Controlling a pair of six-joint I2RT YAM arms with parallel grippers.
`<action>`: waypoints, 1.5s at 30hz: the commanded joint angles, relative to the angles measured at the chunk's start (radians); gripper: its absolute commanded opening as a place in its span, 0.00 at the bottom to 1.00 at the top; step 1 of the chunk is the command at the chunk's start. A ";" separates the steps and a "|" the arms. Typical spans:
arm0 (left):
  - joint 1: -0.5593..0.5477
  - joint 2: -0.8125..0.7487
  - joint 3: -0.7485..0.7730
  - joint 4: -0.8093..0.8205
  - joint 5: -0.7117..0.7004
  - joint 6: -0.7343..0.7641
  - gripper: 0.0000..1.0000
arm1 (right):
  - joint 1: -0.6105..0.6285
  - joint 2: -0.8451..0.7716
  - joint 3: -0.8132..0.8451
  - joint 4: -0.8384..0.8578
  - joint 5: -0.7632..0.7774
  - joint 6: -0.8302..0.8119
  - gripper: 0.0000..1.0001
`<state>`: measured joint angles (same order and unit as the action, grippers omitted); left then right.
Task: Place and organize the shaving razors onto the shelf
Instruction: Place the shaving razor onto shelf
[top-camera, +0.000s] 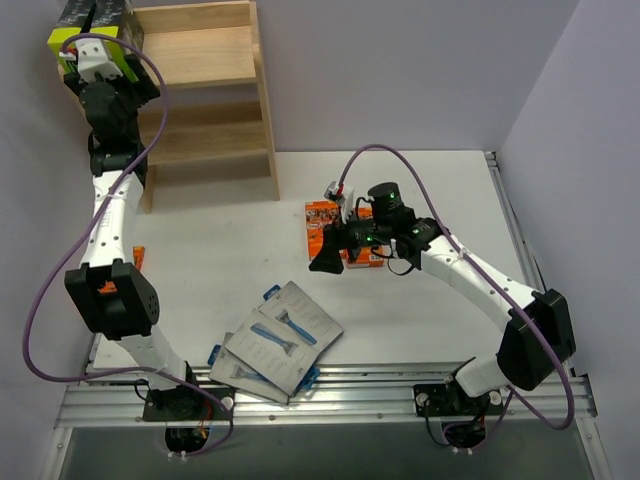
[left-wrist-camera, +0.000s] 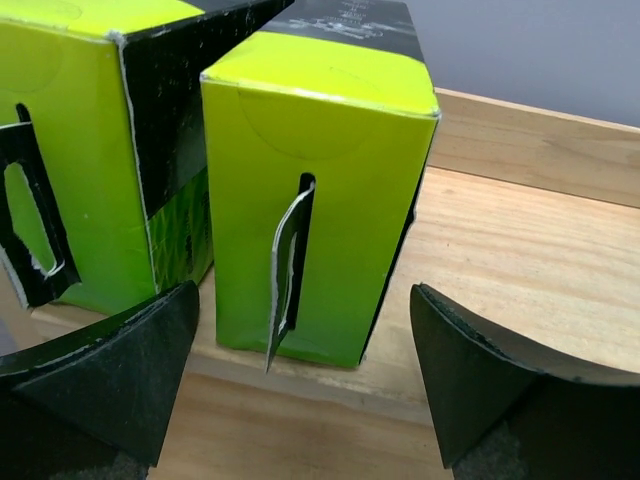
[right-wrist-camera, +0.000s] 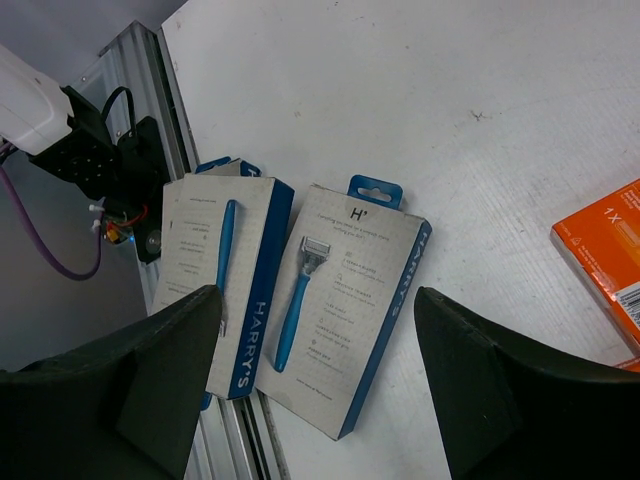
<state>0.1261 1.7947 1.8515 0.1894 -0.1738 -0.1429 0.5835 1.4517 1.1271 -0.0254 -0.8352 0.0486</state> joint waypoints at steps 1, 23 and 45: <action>0.027 -0.069 -0.015 -0.021 -0.062 0.003 0.95 | -0.002 -0.059 0.000 -0.013 -0.024 -0.024 0.73; 0.032 -0.382 -0.232 -0.123 0.092 0.003 0.94 | -0.021 -0.119 -0.041 0.004 -0.061 -0.038 0.77; -0.246 -0.052 0.260 -0.228 0.229 -0.028 0.94 | -0.027 -0.080 -0.079 0.065 -0.077 -0.029 0.77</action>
<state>-0.1097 1.6676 1.9942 -0.0128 0.1295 -0.1947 0.5682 1.3678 1.0542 -0.0002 -0.8879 0.0254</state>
